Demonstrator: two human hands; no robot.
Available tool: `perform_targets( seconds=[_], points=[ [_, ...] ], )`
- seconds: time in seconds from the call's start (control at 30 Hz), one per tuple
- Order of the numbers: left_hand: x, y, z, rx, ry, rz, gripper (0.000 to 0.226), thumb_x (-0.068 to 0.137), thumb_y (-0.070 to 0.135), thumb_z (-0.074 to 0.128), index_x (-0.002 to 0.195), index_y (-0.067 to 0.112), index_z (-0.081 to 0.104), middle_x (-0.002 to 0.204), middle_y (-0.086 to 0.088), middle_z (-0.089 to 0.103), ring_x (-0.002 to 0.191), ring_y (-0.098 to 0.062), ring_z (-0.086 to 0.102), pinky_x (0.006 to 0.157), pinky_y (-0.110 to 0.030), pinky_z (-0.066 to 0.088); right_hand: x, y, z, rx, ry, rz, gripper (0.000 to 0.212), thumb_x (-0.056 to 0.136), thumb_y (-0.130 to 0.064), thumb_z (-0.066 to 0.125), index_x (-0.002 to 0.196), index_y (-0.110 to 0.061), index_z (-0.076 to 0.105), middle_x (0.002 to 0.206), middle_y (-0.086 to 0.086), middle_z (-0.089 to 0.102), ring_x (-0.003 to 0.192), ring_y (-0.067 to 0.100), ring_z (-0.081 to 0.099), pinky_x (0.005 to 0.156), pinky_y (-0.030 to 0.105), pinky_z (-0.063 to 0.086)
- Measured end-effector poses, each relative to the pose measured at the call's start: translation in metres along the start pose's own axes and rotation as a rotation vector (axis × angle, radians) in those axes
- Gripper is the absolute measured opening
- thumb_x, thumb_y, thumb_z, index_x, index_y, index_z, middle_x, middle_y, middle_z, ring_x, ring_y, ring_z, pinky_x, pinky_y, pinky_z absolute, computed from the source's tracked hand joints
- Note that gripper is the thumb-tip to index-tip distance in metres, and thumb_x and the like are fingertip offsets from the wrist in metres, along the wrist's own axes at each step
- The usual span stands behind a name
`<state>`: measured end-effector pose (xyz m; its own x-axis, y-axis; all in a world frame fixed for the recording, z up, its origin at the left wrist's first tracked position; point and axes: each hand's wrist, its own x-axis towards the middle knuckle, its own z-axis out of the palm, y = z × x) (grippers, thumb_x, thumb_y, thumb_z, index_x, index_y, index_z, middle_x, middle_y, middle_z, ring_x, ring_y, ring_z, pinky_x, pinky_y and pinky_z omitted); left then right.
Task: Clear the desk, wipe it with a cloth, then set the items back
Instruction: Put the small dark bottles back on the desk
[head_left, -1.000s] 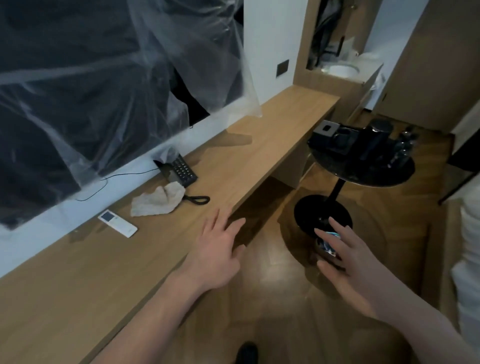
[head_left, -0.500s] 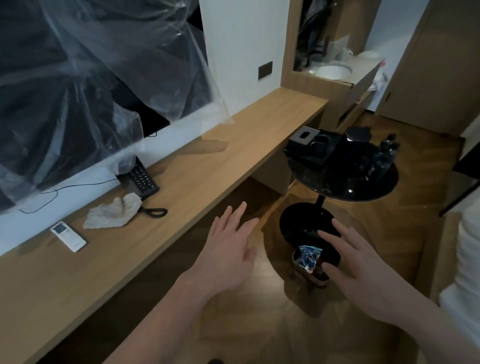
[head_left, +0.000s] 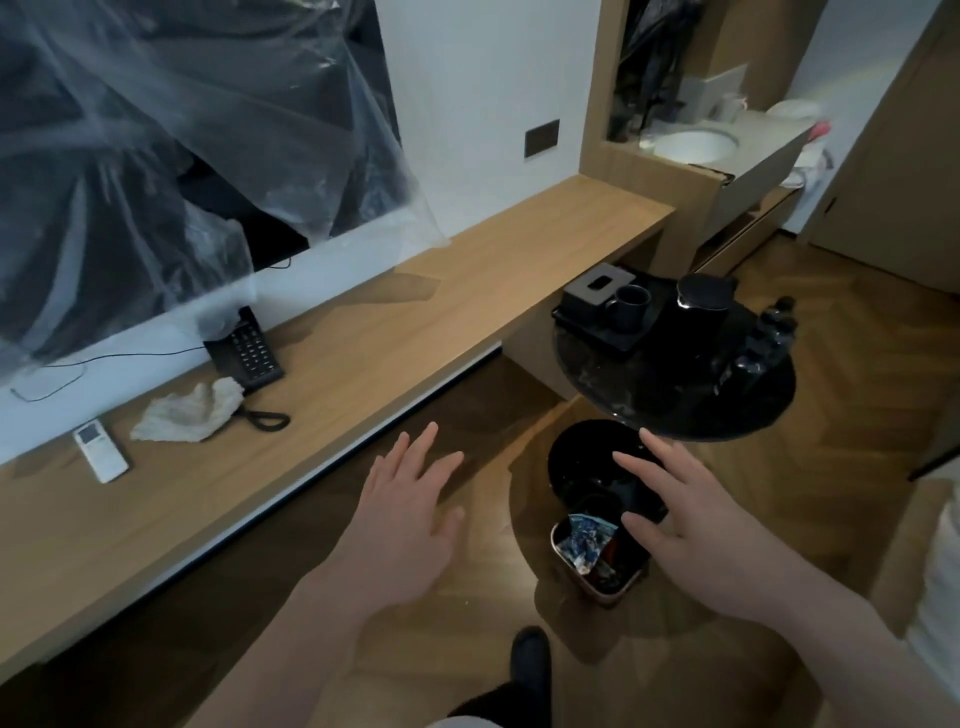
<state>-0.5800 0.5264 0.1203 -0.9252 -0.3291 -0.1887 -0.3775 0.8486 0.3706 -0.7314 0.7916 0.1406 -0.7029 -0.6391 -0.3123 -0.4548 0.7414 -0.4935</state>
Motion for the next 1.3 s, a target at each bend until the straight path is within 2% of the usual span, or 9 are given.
perform_targets(
  seconds=[0.1,0.23,0.4,0.6,0.87,1.03,1.3],
  points=[
    [0.041,0.02,0.009,-0.004,-0.012,-0.004,0.061,0.106,0.044,0.047,0.16,0.043,0.02,0.171,0.014,-0.012,0.157,-0.014,-0.016,0.128,-0.045,-0.003,0.022,0.027,-0.02,-0.007,0.016,0.0,0.064,0.104,-0.047,0.053,0.16,-0.049,0.021,0.168,-0.027,-0.009,0.158,0.01,-0.013,0.13,0.045,0.013],
    [0.105,0.062,0.017,0.005,-0.023,0.043,0.062,0.107,0.041,0.048,0.162,0.04,0.02,0.172,0.012,-0.01,0.158,-0.017,-0.015,0.123,-0.041,-0.009,0.052,0.066,-0.052,-0.024,0.015,0.057,0.064,0.104,-0.048,0.052,0.16,-0.048,0.02,0.168,-0.027,-0.008,0.158,0.008,-0.013,0.13,0.042,0.01],
    [0.179,0.112,0.022,-0.005,-0.077,0.147,0.062,0.108,0.041,0.044,0.163,0.039,0.016,0.171,0.012,-0.014,0.157,-0.018,-0.019,0.129,-0.048,-0.005,0.083,0.106,-0.087,-0.044,0.015,0.102,0.063,0.105,-0.049,0.05,0.16,-0.049,0.018,0.168,-0.027,-0.011,0.157,0.008,-0.015,0.131,0.041,0.008],
    [0.231,0.161,0.027,0.003,-0.082,0.214,0.065,0.107,0.039,0.048,0.163,0.037,0.016,0.172,0.011,-0.012,0.157,-0.019,-0.019,0.128,-0.046,-0.008,0.117,0.151,-0.12,-0.045,-0.009,0.103,0.065,0.104,-0.05,0.05,0.16,-0.049,0.018,0.169,-0.025,-0.01,0.158,0.009,-0.013,0.131,0.041,0.007],
    [0.263,0.22,0.069,-0.04,-0.092,0.053,0.063,0.107,0.04,0.047,0.163,0.037,0.017,0.172,0.01,-0.012,0.158,-0.02,-0.017,0.13,-0.049,-0.003,0.173,0.219,-0.158,-0.072,-0.111,-0.009,0.064,0.105,-0.047,0.052,0.16,-0.048,0.021,0.169,-0.025,-0.007,0.158,0.008,-0.014,0.131,0.043,0.01],
    [0.277,0.274,0.104,-0.075,-0.07,-0.095,0.063,0.107,0.039,0.047,0.163,0.036,0.018,0.172,0.009,-0.011,0.158,-0.02,-0.016,0.13,-0.048,-0.002,0.202,0.285,-0.191,-0.104,-0.212,-0.115,0.063,0.105,-0.048,0.052,0.16,-0.048,0.021,0.169,-0.026,-0.008,0.157,0.006,-0.013,0.131,0.042,0.011],
    [0.266,0.336,0.133,-0.171,0.024,-0.293,0.06,0.107,0.041,0.046,0.162,0.038,0.021,0.171,0.013,-0.008,0.158,-0.016,-0.015,0.13,-0.045,0.002,0.236,0.343,-0.226,-0.164,-0.329,-0.212,0.061,0.105,-0.046,0.053,0.16,-0.044,0.027,0.17,-0.021,0.001,0.159,0.01,-0.007,0.13,0.041,0.012]
  ],
)
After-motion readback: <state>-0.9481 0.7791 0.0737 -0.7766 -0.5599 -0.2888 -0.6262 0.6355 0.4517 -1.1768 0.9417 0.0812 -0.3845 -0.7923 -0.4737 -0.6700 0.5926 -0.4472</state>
